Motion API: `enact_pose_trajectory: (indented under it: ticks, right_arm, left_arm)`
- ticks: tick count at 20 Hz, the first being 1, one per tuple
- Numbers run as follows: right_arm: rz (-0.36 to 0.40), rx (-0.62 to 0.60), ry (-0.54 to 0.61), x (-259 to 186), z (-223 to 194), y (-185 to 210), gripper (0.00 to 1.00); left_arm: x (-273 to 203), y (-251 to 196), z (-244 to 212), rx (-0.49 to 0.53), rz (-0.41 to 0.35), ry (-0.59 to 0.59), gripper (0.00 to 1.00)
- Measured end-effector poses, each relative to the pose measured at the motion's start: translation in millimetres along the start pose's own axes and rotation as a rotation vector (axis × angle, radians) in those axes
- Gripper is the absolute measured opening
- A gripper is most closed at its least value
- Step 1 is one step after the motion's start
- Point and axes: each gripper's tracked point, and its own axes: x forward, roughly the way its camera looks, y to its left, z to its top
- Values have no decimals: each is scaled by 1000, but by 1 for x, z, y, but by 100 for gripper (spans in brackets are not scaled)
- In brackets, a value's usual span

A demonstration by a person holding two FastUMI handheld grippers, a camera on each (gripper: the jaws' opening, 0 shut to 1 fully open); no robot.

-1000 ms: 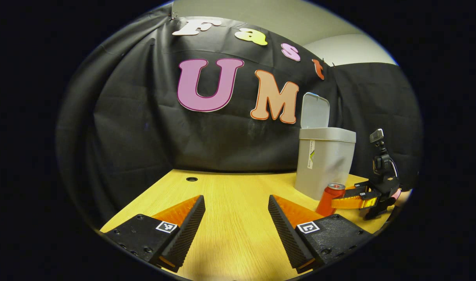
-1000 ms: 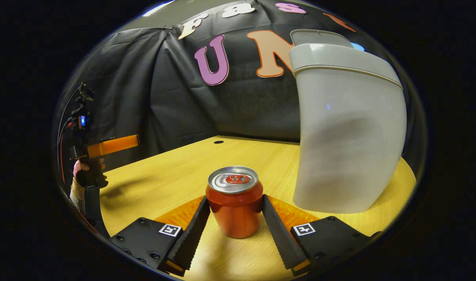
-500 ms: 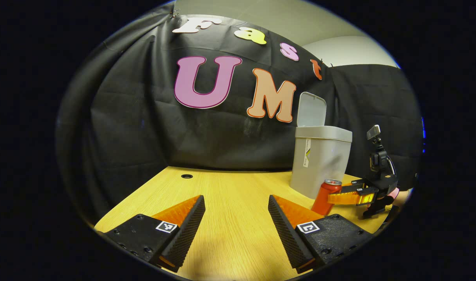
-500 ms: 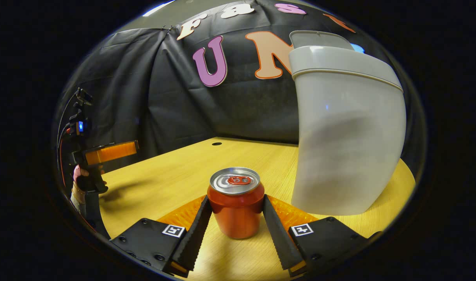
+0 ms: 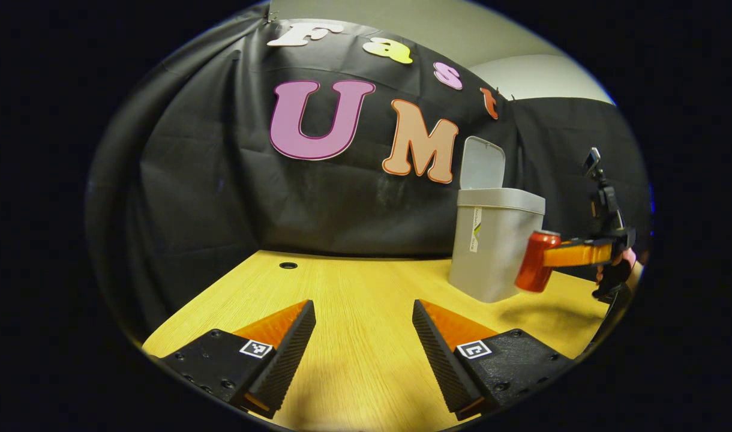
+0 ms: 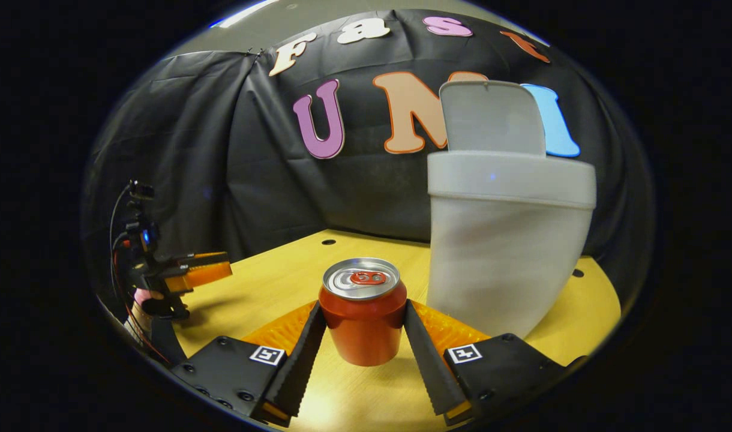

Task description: Press the lid of the desktop garbage bin to open it, pick up the crumpled paper on the desktop and throw it into the bin, then pick up the pop can on the desktop and drop it into the bin, and finally close the garbage bin lid.

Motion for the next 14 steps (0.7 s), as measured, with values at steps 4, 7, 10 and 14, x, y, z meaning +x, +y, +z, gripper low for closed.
enact_pose_trajectory:
  ticks: [4, 7, 10, 14]
  right_arm:
    - [-9, 32, -27, -18, 49, -4, 83]
    - [-19, 55, -63, -30, 91, -14, 83]
    - [-49, 54, -106, -36, 131, -33, 83]
    - [-88, 83, -143, -37, 180, -61, 82]
  left_arm:
    - [2, -3, -1, -5, -4, 9, 94]
    - [4, -8, 4, 6, -17, 15, 95]
    - [8, -15, 9, 2, -34, 17, 94]
    - [14, -23, 9, 1, -49, 26, 94]
